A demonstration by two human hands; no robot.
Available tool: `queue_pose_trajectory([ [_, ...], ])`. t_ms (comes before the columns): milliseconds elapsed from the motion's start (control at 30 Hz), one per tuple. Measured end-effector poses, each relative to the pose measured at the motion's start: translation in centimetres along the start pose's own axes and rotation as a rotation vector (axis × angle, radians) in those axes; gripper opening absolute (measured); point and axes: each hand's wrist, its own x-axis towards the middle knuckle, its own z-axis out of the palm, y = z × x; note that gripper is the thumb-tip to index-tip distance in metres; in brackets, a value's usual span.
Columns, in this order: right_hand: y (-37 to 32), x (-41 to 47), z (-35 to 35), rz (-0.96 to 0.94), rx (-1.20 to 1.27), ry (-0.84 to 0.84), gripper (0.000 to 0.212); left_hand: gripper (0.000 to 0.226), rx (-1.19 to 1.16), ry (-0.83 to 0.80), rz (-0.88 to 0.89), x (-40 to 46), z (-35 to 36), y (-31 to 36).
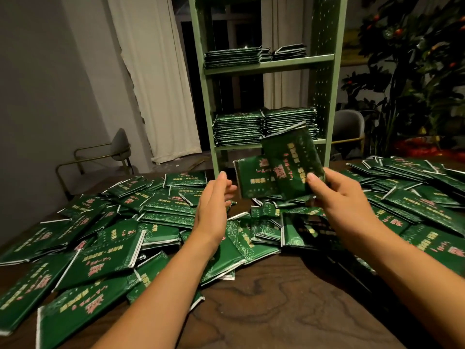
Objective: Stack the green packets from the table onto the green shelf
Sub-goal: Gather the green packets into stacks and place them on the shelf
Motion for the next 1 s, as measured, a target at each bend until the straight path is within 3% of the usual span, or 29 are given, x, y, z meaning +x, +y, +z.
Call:
queue_pose_trajectory([
  [100,0.1,-0.2,0.3,0.264,0.246,-0.099,0.025,0.048,-0.118,-0.213,-0.108,-0.8,0.1,0.5],
  [200,0.5,-0.3,0.7,0.326,0.297,-0.112,0.026,0.033,-0.151,-0.323,-0.181,-1.4,0.8,0.8],
  [467,1.2,-0.5,0.5,0.162,-0.056,-0.019,0.015,0.019,-0.215,-0.258,-0.159,-1.3,0.8,0.6],
  [567,0.7,-0.6,0.5,0.111,-0.059,0.007,0.004,0.015,-0.221,-0.248,-0.132,-1.3,0.9,0.7],
  [700,0.3,-0.6,1.0,0.196,0.092,0.015,0.022,0.023,-0.252,-0.286,-0.098,-1.6,1.1,0.8],
  [800,0.3,-0.9,1.3,0.161,-0.023,-0.066,0.030,0.043,-0.218,-0.302,-0.075,-1.8,1.4,0.5],
  [867,0.1,-1.0,1.3,0.134,-0.195,-0.079,0.040,0.034,-0.192,-0.278,-0.057,-1.7,1.5,0.3],
  [933,0.0,-0.7,0.8,0.115,-0.298,0.025,0.047,0.030,-0.170,-0.259,-0.052,-1.6,1.2,0.3],
  [1000,-0.4,-0.2,0.1,0.115,-0.147,0.139,0.053,0.031,-0.089,-0.288,-0.030,-1.5,1.0,0.3],
])
